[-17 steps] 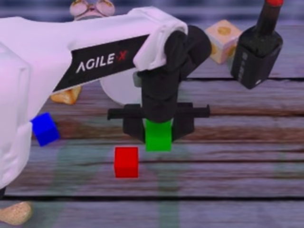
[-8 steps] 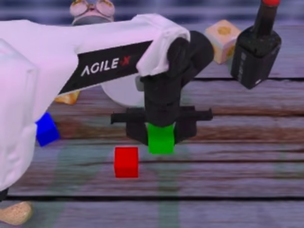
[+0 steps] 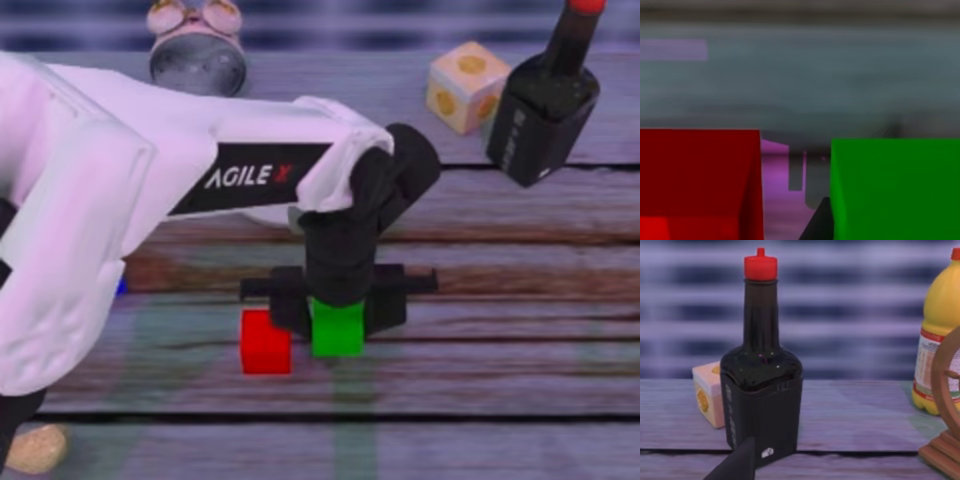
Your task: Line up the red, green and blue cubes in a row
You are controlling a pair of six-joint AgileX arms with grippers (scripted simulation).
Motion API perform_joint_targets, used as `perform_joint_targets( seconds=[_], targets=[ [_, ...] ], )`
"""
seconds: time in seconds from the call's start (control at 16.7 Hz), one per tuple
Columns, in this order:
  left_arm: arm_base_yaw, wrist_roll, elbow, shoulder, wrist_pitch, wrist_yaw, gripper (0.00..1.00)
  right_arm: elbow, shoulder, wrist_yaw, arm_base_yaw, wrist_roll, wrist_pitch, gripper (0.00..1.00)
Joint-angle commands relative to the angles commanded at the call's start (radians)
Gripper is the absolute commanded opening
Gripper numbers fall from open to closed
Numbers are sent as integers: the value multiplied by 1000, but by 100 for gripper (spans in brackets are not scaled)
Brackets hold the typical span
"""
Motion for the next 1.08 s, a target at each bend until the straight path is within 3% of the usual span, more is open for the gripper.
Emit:
perform_joint_targets(
  seconds=[0.12,0.9,1.08],
  targets=[
    [0,0,0,0,0,0,0,0,0,0,0,0,0,100],
    [0,0,0,0,0,0,98,0,0,0,0,0,0,100],
    [0,0,0,0,0,0,100,0,0,0,0,0,0,100]
  ],
)
